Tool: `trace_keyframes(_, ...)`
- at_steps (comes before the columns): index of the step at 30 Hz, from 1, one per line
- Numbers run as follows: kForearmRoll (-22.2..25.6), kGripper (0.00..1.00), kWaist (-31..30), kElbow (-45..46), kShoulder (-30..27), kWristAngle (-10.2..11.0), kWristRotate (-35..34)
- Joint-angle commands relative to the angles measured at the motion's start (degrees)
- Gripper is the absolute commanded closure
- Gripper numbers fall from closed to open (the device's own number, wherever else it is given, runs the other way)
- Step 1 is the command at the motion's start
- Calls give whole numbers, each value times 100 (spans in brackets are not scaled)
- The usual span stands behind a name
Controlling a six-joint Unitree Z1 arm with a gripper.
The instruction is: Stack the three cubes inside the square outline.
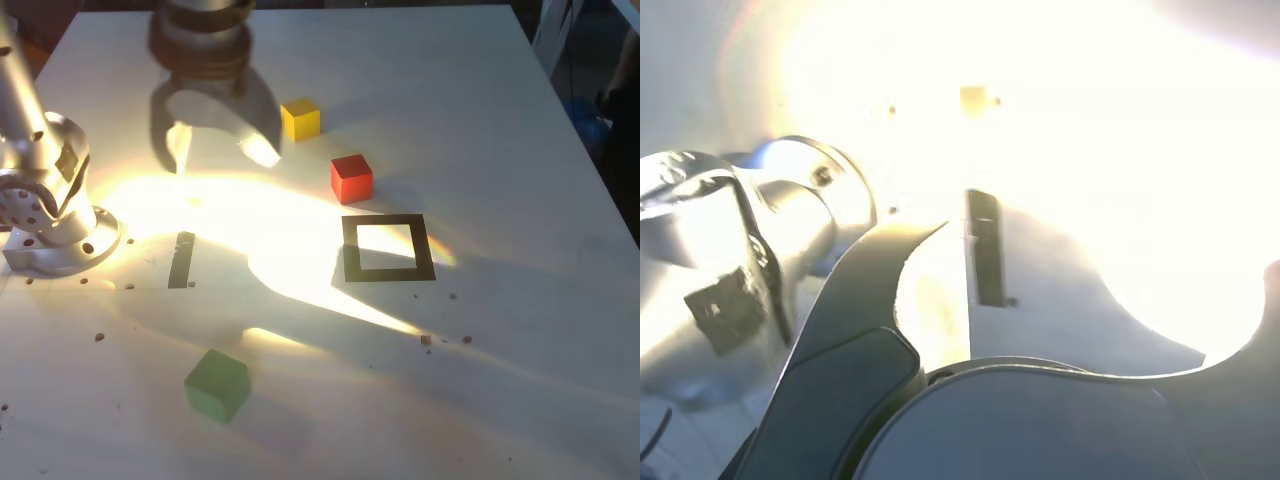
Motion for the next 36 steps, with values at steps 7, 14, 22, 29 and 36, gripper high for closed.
trace_keyframes(7, 263, 5, 564, -1655, 759, -342, -288)
trace_keyframes(14, 306, 5, 1044, -2033, 1455, -403, -374)
trace_keyframes(22, 165, 7, 1441, -2070, 2115, -412, -389)
trace_keyframes(29, -103, 9, 1577, -2272, 2567, -462, -344)
trace_keyframes(36, -171, 15, 1640, -2233, 2745, -452, -288)
